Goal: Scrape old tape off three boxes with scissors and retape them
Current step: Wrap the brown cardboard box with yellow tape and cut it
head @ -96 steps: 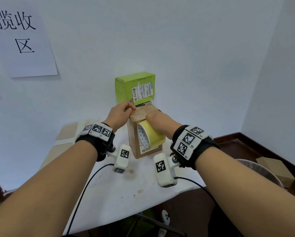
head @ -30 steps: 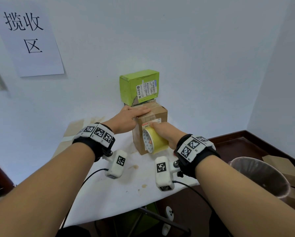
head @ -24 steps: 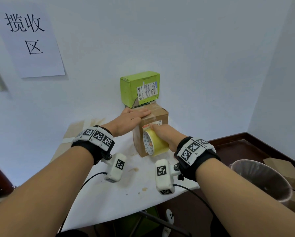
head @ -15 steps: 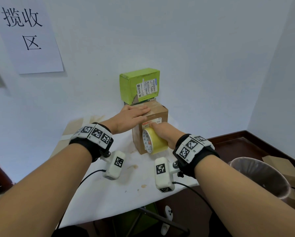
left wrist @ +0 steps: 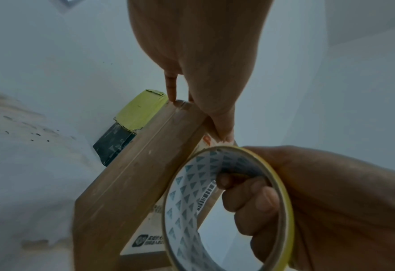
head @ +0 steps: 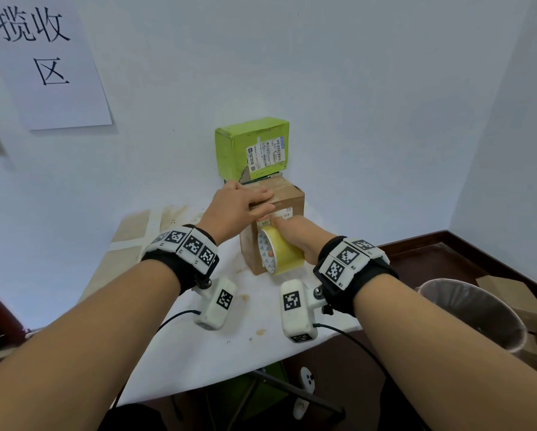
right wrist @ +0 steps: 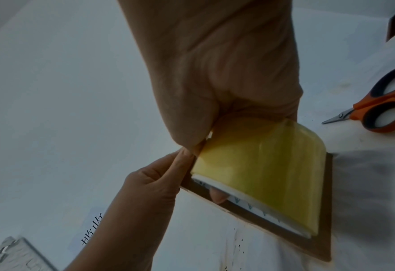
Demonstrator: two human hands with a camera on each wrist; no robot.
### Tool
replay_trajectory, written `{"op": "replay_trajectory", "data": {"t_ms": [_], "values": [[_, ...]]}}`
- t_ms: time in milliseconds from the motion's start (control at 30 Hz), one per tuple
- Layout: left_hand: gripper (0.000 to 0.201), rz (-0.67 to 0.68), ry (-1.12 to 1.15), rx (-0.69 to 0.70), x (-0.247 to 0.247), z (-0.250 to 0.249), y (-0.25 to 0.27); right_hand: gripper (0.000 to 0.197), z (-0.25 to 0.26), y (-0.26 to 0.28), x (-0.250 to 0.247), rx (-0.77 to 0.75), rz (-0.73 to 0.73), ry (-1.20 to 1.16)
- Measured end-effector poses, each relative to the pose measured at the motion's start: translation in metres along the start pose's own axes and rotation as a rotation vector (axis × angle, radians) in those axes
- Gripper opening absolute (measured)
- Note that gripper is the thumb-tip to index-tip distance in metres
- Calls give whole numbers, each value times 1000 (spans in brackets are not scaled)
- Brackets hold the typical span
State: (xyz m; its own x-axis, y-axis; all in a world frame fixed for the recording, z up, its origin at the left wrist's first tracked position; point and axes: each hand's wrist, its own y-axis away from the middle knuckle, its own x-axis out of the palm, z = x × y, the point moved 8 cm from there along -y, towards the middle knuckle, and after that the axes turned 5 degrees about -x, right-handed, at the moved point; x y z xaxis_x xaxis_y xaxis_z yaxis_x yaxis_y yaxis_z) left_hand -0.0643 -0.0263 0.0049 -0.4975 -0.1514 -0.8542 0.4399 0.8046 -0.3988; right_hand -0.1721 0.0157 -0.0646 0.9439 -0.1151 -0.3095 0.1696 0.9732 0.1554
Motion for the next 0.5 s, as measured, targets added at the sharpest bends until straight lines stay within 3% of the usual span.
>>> {"op": "replay_trajectory", "data": {"t_ms": [367, 500], "values": [[48, 8, 21, -9, 2, 1, 4, 42, -2, 2, 0, 19, 51, -36], [48, 3, 43, -20, 1, -1, 4, 50, -6, 5, -14, 47, 81, -76]]}}
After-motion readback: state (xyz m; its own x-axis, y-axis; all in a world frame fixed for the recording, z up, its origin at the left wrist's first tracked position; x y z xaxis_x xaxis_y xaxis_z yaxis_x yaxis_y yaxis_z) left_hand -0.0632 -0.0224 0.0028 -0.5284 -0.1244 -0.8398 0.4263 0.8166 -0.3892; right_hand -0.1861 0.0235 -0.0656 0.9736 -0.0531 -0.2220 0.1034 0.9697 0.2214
